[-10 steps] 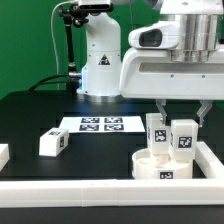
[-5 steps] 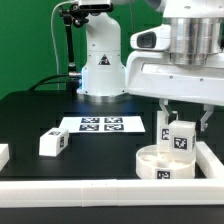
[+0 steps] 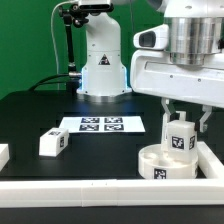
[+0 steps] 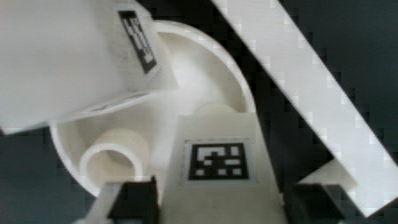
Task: Assemble stool
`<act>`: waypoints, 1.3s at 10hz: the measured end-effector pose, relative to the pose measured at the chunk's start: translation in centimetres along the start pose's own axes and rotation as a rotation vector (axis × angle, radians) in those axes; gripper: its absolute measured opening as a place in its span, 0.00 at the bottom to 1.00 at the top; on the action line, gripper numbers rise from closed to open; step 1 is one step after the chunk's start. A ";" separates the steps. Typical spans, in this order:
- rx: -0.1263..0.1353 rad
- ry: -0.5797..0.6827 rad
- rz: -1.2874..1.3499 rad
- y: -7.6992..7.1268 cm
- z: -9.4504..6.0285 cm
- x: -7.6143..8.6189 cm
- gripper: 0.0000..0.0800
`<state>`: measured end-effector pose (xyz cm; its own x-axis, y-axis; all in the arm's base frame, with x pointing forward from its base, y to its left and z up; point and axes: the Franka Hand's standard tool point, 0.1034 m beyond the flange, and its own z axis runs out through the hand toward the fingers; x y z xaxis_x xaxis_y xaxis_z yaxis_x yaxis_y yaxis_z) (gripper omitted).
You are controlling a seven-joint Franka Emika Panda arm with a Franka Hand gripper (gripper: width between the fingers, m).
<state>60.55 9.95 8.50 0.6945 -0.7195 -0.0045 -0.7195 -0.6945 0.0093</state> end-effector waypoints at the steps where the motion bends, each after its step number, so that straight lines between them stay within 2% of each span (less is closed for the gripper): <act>1: 0.009 -0.007 0.078 -0.1 0.0 0.0 0.42; 2: 0.031 -0.021 0.182 -0.3 0.0 0.0 0.42; 4: 0.046 -0.019 0.364 -0.8 0.1 -0.3 0.42; 6: 0.050 -0.020 0.526 -1.0 0.0 -0.3 0.42; 10: 0.040 -0.023 0.743 -0.4 0.1 0.5 0.42; 13: 0.056 -0.029 0.876 -0.5 0.1 0.9 0.42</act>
Offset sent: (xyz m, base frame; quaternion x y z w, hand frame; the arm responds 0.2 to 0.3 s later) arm -0.0027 0.0181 -0.0110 0.0217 -0.0137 0.2729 0.9617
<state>61.56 9.62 8.38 -0.1077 -0.9932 -0.0443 -0.9937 0.1090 -0.0274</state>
